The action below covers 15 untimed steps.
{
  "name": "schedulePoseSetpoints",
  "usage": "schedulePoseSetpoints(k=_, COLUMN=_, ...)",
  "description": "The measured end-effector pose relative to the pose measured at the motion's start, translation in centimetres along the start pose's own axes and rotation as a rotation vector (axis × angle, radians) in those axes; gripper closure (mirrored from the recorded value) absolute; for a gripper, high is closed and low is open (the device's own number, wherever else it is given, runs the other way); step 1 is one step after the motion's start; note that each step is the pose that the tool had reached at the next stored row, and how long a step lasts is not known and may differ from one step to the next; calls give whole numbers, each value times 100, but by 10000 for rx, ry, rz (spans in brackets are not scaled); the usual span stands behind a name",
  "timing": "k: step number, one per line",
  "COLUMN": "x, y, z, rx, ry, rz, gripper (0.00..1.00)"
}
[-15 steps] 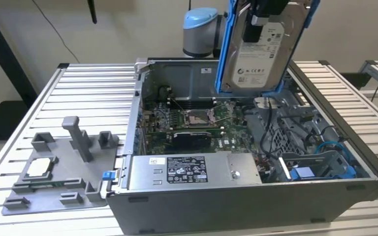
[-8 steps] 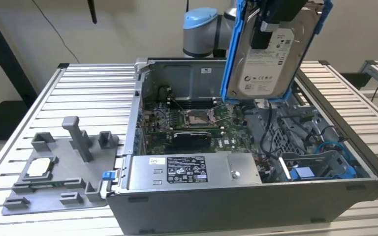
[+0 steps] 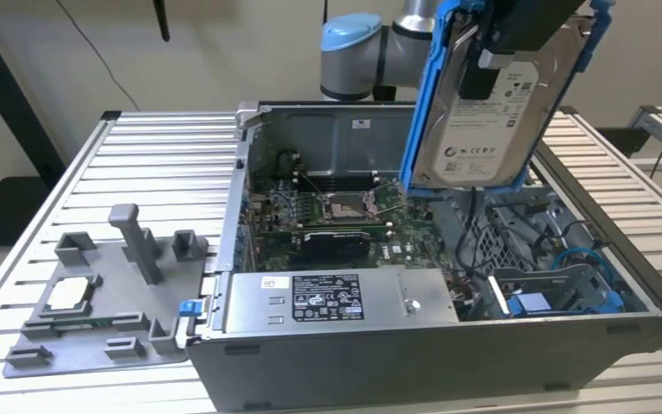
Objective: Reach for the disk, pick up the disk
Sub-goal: 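Pick up the disk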
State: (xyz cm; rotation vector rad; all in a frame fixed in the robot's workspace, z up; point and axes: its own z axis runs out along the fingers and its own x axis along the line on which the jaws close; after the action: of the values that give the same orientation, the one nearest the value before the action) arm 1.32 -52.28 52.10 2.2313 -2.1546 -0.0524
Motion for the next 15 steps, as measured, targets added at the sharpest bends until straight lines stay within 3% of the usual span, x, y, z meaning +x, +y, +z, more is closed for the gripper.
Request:
schedulePoseSetpoints(k=3, x=70, y=-37, z=2, rx=0, ry=-1, rz=0, gripper=100)
schedulePoseSetpoints(k=5, x=165, y=-116, z=1, rx=-1, ry=-5, rz=0, gripper=100)
schedulePoseSetpoints(k=8, x=251, y=-191, z=1, rx=-1, ry=-9, rz=-1, gripper=100)
schedulePoseSetpoints(k=9, x=349, y=-273, z=0, rx=-1, ry=-14, rz=-1, gripper=100)
schedulePoseSetpoints(k=15, x=475, y=-374, z=1, rx=-1, ry=-22, rz=-1, gripper=100)
